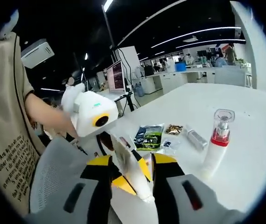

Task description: Arrange the skincare products in the storage area until every visible bottle or jar stands upright without overlapping.

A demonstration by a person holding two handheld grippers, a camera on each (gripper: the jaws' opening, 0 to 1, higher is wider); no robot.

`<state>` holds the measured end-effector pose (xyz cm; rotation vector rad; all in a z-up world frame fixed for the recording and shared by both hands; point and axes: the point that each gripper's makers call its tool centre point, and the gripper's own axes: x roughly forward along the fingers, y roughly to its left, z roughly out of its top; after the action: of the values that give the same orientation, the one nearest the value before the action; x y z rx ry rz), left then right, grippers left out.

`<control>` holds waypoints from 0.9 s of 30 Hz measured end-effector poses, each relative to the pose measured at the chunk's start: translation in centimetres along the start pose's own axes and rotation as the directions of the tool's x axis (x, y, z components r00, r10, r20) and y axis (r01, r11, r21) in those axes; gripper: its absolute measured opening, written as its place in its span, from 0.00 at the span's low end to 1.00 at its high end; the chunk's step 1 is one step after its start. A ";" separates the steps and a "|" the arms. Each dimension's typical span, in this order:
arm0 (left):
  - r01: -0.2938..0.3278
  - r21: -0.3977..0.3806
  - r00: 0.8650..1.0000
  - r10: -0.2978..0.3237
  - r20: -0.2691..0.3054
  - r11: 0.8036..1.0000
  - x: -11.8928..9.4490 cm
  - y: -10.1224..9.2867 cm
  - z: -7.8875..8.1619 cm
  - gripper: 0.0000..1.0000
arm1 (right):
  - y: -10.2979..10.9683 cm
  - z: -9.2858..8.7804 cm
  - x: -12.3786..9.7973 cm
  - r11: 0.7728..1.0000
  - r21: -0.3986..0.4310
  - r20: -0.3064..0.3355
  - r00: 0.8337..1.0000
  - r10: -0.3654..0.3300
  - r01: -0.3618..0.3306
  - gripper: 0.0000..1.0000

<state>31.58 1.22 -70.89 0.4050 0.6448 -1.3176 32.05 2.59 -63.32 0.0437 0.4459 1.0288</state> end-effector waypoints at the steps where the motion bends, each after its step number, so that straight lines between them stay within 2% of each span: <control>1: -0.001 0.003 1.000 0.001 0.000 1.000 0.1 0.3 0.1 0.17 | -0.1 -0.1 -0.1 1.000 0.001 0.001 1.000 -0.009 0.009 0.39; 9: -0.008 0.038 1.000 0.008 -0.011 0.999 0.6 2.2 0.7 0.17 | -0.9 -0.9 -0.5 0.997 0.028 0.009 0.997 -0.076 0.076 0.52; 20: -0.022 0.049 1.000 0.022 -0.009 0.999 1.5 5.2 1.8 0.17 | -1.4 -2.0 -0.7 0.988 0.052 0.005 0.989 -0.149 0.148 0.70; 23: -0.026 0.048 1.000 0.026 -0.008 0.999 1.8 6.1 2.2 0.17 | -2.1 -2.4 -1.1 0.979 0.048 -0.006 0.980 -0.198 0.198 0.76; 27: -0.032 0.051 0.999 0.032 -0.012 0.998 2.2 7.3 2.7 0.17 | -2.8 -2.6 -1.9 0.970 0.074 0.004 0.972 -0.234 0.233 0.79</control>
<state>39.50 -0.55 -70.85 0.4634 0.6140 -1.3040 32.56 -0.93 -65.71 0.0618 0.4653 0.7796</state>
